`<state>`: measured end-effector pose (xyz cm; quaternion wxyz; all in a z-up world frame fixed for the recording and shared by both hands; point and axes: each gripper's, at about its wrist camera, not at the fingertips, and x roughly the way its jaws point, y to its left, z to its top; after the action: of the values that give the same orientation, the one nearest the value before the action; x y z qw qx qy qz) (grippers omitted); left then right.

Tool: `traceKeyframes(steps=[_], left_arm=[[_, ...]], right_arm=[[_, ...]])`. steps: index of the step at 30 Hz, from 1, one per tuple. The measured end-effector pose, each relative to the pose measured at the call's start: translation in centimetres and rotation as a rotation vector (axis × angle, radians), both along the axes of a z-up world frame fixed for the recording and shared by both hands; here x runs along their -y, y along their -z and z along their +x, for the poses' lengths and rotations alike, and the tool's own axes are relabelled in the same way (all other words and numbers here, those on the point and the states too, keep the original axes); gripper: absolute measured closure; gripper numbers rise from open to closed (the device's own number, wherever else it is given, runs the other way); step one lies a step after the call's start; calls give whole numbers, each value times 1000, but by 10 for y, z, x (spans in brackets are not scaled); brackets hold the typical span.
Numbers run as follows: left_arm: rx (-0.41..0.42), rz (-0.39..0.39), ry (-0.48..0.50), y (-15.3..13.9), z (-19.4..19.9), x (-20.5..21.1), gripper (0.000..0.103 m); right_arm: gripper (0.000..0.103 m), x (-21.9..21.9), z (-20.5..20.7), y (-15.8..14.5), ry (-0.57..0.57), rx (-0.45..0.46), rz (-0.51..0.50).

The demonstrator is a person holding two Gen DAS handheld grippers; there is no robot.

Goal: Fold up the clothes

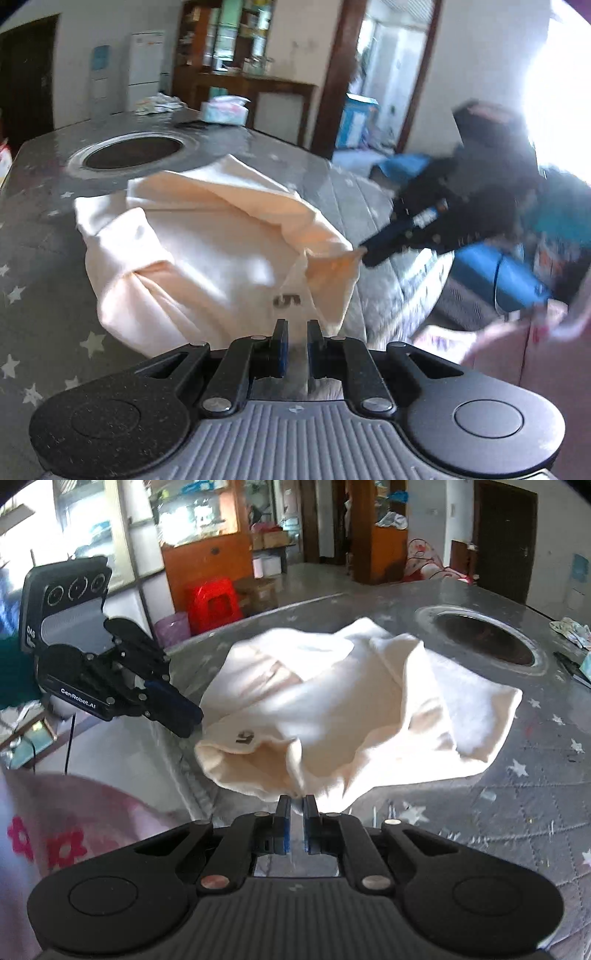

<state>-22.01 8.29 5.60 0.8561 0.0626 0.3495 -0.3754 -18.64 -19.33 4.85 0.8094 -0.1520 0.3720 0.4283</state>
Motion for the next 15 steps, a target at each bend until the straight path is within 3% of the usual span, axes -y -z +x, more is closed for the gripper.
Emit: traceKeyframes(steps=[3,7,11,15], left_arm=[[28,-12,-15,-10,7,-4,90],[58,-74,-90,-26,25,-11,90],[4,-82,-151,-17,59,5,90],[-85,-62,-129,12,79,33,90]], right_arm=[[95,4,3,-5,-19,-22,15],[93,5,13,-24,8,41,33],[92,0,38,-35,78,96,40],[88,-15,78,-33,149,106,25]])
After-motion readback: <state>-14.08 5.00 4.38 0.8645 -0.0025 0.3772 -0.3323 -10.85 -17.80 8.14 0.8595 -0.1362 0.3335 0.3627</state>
